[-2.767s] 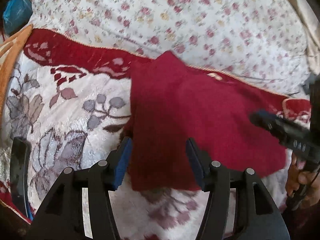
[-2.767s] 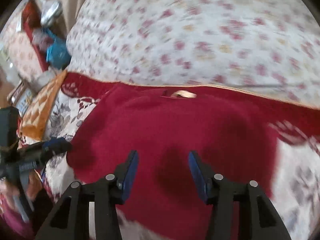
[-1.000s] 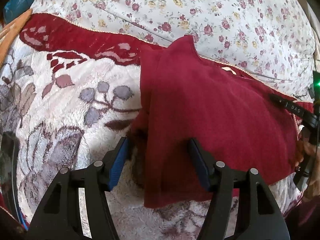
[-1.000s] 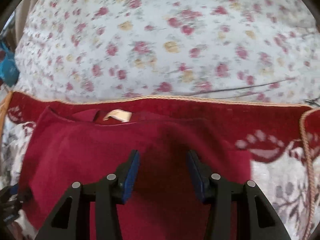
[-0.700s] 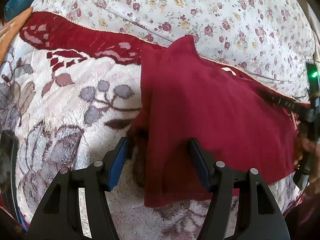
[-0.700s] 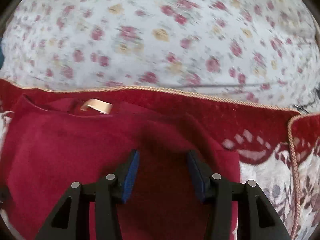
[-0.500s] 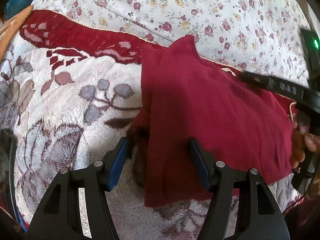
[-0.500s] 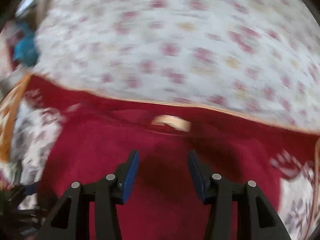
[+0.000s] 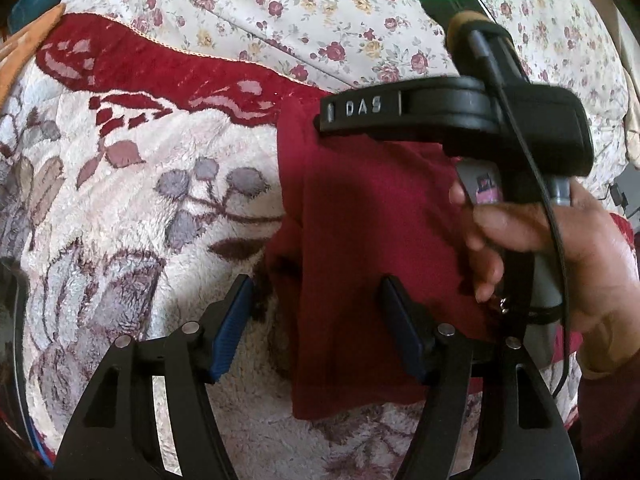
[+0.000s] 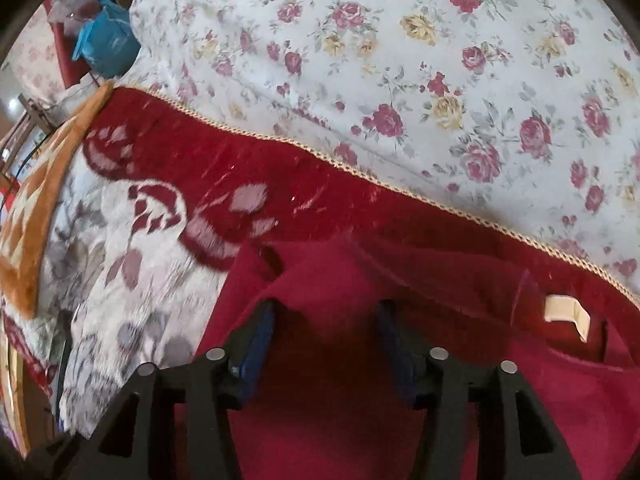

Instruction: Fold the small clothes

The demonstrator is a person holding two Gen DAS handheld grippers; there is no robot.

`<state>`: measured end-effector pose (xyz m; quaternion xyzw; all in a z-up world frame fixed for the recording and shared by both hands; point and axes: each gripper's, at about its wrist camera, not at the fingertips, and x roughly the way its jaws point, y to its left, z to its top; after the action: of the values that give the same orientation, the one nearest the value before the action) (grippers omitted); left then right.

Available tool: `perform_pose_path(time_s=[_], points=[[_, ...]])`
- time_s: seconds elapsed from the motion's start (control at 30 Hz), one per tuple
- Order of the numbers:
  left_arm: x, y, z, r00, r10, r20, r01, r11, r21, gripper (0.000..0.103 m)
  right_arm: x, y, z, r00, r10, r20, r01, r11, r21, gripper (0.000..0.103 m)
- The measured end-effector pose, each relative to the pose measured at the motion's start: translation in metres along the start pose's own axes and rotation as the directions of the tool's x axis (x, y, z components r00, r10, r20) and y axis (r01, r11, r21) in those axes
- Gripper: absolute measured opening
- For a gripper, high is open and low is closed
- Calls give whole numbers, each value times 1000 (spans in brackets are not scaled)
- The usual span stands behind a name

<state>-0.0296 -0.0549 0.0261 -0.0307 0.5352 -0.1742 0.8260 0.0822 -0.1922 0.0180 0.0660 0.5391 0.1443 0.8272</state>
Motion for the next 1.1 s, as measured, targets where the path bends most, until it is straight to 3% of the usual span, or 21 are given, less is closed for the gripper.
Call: perform_pose_path(time_s=[0.2, 0.33, 0.43, 0.63, 0.73, 0.9, 1.0, 1.1], points=[[-2, 3, -1, 1000, -16, -6, 16, 1000, -3, 67, -13, -8, 4, 999, 47, -22, -46, 997, 67, 54], [-10, 14, -3, 995, -99, -22, 98, 994, -52, 67, -24, -8, 0, 993, 117, -27, -113, 987, 116, 69], [-12, 20, -3, 992, -126, -26, 124, 989, -81, 67, -24, 7, -1, 989, 141, -49, -136, 987, 88, 72], [-12, 23, -3, 991, -130, -29, 127, 988, -88, 67, -3, 41, 2, 992, 30, -125, -37, 998, -52, 80], [-10, 21, -1, 992, -127, -29, 124, 989, -87, 67, 5, 43, 2, 992, 21, -121, -27, 999, -47, 88], [-7, 20, 2, 992, -123, -28, 120, 989, -89, 67, 10, 48, -4, 993, -50, -108, 37, 992, -121, 88], [-5, 19, 3, 992, -122, -25, 119, 989, -90, 67, 8, 46, -6, 991, -105, -85, 91, 984, -156, 68], [-4, 19, 8, 992, -124, -18, 122, 988, -98, 67, -4, 39, -8, 996, -67, -60, 57, 986, -156, 44]])
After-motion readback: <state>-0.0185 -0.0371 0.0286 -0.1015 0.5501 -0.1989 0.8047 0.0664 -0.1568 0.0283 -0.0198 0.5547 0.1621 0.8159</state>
